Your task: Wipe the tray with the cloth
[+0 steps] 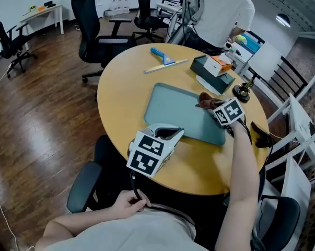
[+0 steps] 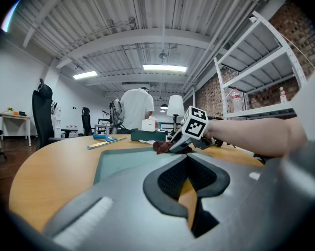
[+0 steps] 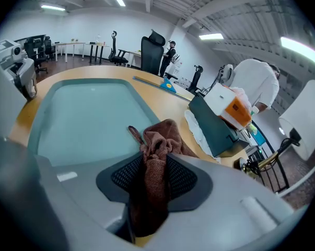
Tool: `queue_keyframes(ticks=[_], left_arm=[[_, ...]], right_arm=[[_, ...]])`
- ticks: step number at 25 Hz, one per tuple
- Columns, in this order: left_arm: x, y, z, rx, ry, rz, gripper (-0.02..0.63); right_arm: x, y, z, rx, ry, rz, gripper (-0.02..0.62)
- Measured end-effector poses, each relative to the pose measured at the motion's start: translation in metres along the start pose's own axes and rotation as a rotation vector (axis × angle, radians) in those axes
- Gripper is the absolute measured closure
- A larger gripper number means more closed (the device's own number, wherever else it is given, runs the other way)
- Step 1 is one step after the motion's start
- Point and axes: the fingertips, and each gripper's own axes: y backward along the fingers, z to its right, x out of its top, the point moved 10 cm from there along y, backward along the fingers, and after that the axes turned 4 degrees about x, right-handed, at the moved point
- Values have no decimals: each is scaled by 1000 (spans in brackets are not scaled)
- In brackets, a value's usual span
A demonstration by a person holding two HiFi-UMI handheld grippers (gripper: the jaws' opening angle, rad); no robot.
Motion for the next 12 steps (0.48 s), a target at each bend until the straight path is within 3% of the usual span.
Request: queue_keyframes(ticks=[4, 12], left_arm=[[2, 6, 6, 5, -7, 1, 606], [4, 7, -2, 8, -2, 5, 606]], right_arm=[[2, 9, -12, 36, 28, 23, 459], [54, -7, -54, 129, 202, 41, 459]])
